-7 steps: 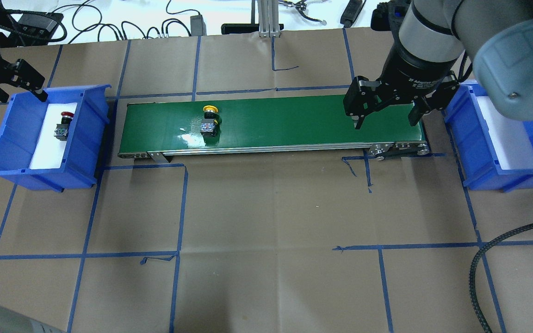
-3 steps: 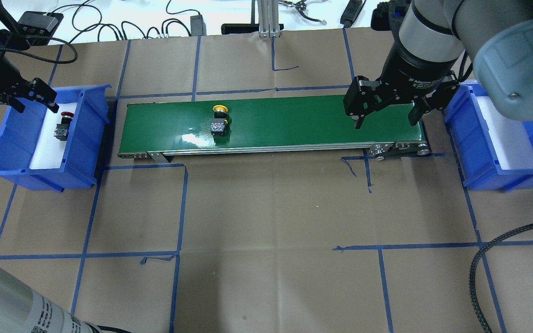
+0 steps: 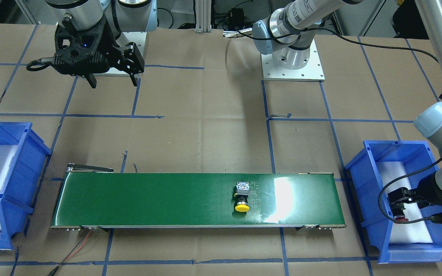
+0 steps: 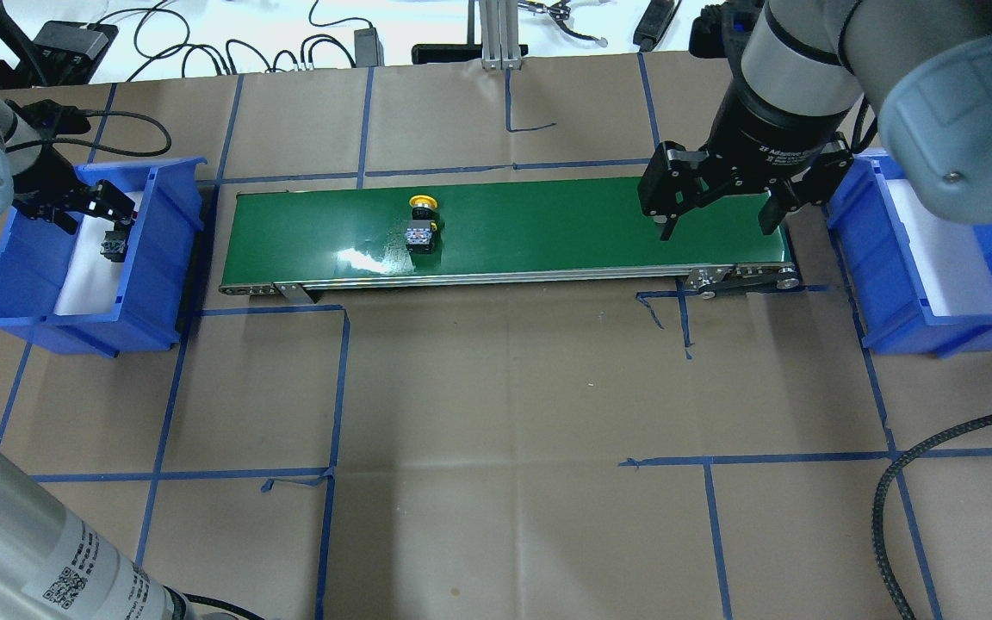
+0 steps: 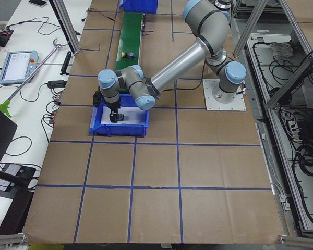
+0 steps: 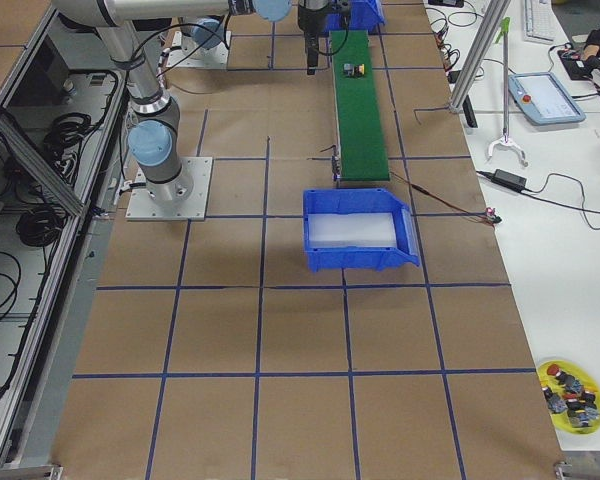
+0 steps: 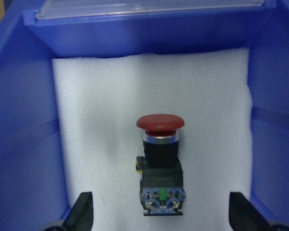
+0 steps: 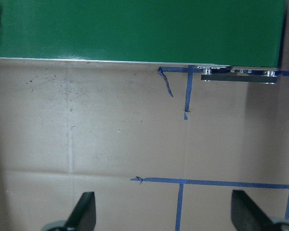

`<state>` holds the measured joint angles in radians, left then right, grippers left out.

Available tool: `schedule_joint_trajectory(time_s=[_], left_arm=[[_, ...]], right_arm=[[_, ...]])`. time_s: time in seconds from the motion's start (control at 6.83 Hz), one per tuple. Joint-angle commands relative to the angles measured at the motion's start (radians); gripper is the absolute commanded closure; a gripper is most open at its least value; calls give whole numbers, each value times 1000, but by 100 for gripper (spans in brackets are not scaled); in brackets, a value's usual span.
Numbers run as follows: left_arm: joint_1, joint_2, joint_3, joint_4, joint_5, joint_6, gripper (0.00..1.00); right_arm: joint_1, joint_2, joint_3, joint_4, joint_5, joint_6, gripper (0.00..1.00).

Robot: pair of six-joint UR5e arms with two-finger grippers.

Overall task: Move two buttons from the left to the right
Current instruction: 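Lower the left gripper into the bin and grasp the red-capped button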

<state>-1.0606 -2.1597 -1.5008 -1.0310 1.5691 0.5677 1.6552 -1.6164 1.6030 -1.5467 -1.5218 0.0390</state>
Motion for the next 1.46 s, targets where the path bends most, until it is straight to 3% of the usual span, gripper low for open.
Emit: schedule_joint_trajectory(time_s=[0.0, 0.15, 0.44, 0.59, 0.88, 1.03, 1.32], left_arm=[[-9, -9, -9, 34, -1, -15, 0], [-13, -9, -9, 34, -3, -25, 2], [-12, -22, -7, 34, -4, -23, 28], [-12, -19, -7, 34, -6, -23, 34], [-12, -11, -1, 32, -4, -26, 69], [-12, -6, 13, 17, -3, -38, 80], [-12, 36, 30, -41, -1, -37, 84]], right_arm=[[-3, 7, 3, -13, 0, -1, 0], [-5, 19, 14, -42, -3, -2, 0], [-3, 21, 25, -85, -1, -2, 0], [-3, 21, 25, -99, 0, -1, 0], [-3, 23, 25, -179, -4, 1, 0], [-3, 26, 22, -185, -5, -4, 0], [-3, 33, 17, -188, -8, -4, 0]])
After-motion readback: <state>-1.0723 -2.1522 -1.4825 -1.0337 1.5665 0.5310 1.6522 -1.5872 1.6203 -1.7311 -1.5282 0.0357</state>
